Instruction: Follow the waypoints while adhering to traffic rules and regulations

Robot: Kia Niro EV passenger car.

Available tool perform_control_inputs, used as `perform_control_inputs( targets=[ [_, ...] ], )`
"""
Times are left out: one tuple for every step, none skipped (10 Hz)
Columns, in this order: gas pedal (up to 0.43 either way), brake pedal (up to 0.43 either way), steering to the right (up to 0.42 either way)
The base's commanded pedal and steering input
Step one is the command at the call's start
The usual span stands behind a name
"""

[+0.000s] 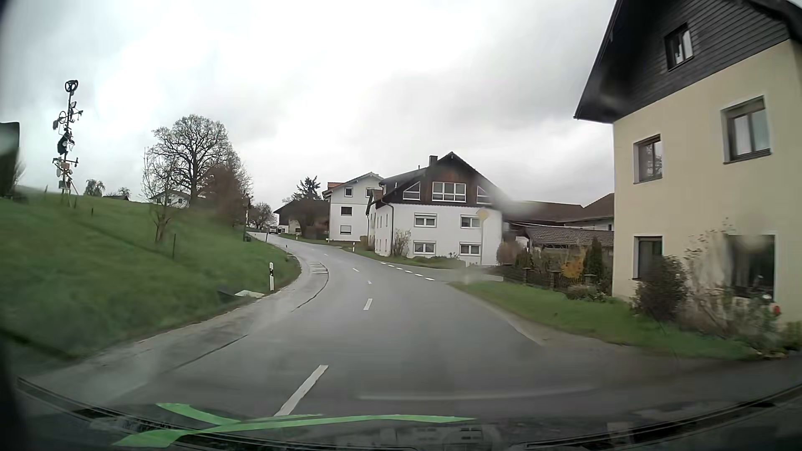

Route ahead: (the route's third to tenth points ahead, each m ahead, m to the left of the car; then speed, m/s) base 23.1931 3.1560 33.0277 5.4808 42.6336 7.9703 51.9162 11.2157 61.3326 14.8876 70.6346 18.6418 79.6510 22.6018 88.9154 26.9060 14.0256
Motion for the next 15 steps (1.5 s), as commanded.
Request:
perform_control_inputs(
  targets=[
    [0.008,0.0,-0.038],
    [0.0,0.0,-0.038],
    [0.0,0.0,-0.036],
    [0.0,0.0,-0.034],
    [0.0,0.0,-0.03],
    [0.008,0.0,-0.029],
    [0.039,0.0,-0.029],
    [0.047,0.0,-0.029],
    [0.059,0.0,-0.03],
    [0.067,0.0,-0.03],
    [0.067,0.0,-0.03],
    [0.079,0.0,-0.03],
    [0.087,0.0,-0.03],
    [0.087,0.0,-0.031],
    [0.087,0.0,-0.031]
  ],
)
